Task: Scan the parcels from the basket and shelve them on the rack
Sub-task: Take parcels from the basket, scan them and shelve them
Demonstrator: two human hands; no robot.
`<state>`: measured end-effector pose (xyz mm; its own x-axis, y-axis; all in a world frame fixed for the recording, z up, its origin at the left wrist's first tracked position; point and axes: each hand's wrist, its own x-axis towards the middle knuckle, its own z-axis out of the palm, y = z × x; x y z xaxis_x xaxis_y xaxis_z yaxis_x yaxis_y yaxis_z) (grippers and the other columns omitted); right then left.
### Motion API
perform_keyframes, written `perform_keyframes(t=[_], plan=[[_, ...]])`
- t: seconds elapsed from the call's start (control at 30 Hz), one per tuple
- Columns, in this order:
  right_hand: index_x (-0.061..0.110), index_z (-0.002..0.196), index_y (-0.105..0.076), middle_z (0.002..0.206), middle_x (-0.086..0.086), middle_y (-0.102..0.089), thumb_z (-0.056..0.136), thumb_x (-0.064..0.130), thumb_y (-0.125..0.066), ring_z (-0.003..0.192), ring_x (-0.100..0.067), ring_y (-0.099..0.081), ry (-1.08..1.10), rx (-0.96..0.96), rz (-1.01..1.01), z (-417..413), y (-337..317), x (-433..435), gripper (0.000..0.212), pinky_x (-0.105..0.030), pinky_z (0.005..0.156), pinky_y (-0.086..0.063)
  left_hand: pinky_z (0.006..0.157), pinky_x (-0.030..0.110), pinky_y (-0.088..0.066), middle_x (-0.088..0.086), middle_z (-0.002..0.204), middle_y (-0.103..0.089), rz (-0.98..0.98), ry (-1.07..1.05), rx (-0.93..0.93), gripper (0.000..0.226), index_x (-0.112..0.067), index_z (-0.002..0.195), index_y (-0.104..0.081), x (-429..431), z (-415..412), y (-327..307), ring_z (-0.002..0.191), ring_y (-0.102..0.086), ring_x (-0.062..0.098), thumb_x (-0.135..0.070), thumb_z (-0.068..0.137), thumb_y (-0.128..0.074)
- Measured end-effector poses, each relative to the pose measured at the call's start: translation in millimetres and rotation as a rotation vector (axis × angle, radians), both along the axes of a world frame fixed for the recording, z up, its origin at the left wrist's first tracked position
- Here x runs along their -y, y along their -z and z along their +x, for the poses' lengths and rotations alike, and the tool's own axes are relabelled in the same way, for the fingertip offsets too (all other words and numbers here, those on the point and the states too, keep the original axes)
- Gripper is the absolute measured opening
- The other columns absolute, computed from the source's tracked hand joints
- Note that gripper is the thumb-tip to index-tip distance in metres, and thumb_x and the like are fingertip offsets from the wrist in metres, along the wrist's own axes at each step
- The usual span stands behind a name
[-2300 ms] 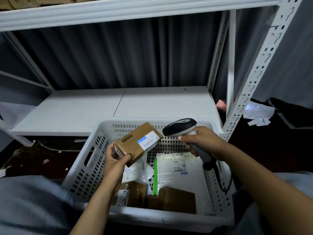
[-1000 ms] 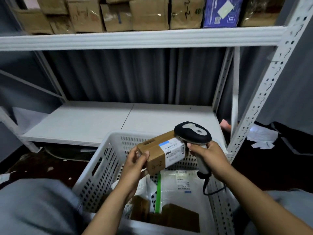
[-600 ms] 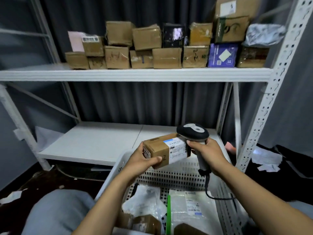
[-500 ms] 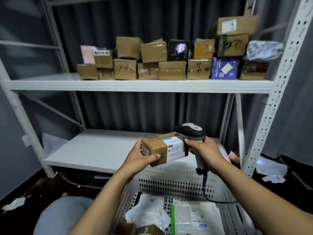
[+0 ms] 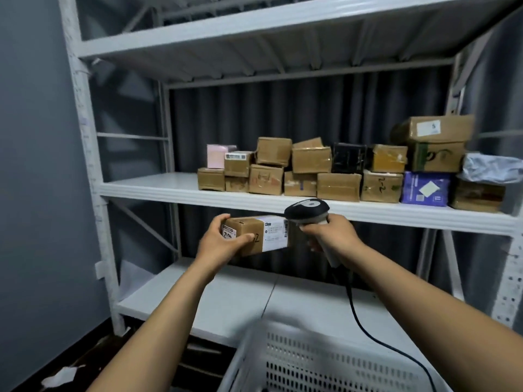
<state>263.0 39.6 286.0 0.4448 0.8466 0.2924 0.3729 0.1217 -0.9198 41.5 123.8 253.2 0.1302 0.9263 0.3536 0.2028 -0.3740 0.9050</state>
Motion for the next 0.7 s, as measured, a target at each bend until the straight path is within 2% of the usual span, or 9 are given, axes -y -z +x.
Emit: perform_keyframes(t=[0.23,0.4,0.47,0.7], plan=[[0.009,0.092,-0.068,0.079,-0.012,-0.071,0.076,0.017,-0.077,0.061,-0.028,-0.070,-0.072,0.036,0.020,-37.5,-40.4,-71.6,0.020,-0.037,0.060,-0.059,0.093,0.029,-0.044,0.007,0.126,-0.057,0.142,-0.349,-0.006,0.075,-0.025,0.131,-0.048,-68.6,-25.6,-41.1,0.112,-0.057,0.023,-0.036,0.066,-0.083],[0.011,0.094,-0.068,0.081,-0.008,-0.070,0.077,0.015,-0.076,0.062,-0.030,-0.068,-0.125,0.110,0.027,-60.3,-58.0,-123.5,0.019,-0.034,0.053,-0.057,0.097,0.038,-0.043,0.010,0.132,-0.049,0.215,-0.552,-0.013,0.077,-0.029,0.135,-0.043,-123.3,-40.8,-50.2,0.118,-0.049,0.033,-0.040,0.068,-0.079],[0.011,0.097,-0.068,0.086,-0.012,-0.072,0.077,0.014,-0.075,0.063,-0.033,-0.069,-0.151,0.134,0.021,-65.2,-62.1,-146.9,0.021,-0.037,0.056,-0.057,0.098,0.040,-0.040,0.012,0.134,-0.047,0.231,-0.624,-0.010,0.077,-0.028,0.136,-0.042,-149.4,-46.7,-51.6,0.119,-0.045,0.036,-0.039,0.070,-0.079],[0.008,0.088,-0.070,0.084,-0.017,-0.073,0.075,0.010,-0.076,0.053,-0.023,-0.065,-0.189,0.116,-0.017,-69.3,-58.0,-224.4,0.014,-0.033,0.053,-0.055,0.097,0.044,-0.040,0.017,0.136,-0.043,0.232,-0.785,-0.013,0.074,-0.022,0.136,-0.041,-239.6,-57.0,-55.5,0.119,-0.041,0.042,-0.035,0.074,-0.079]])
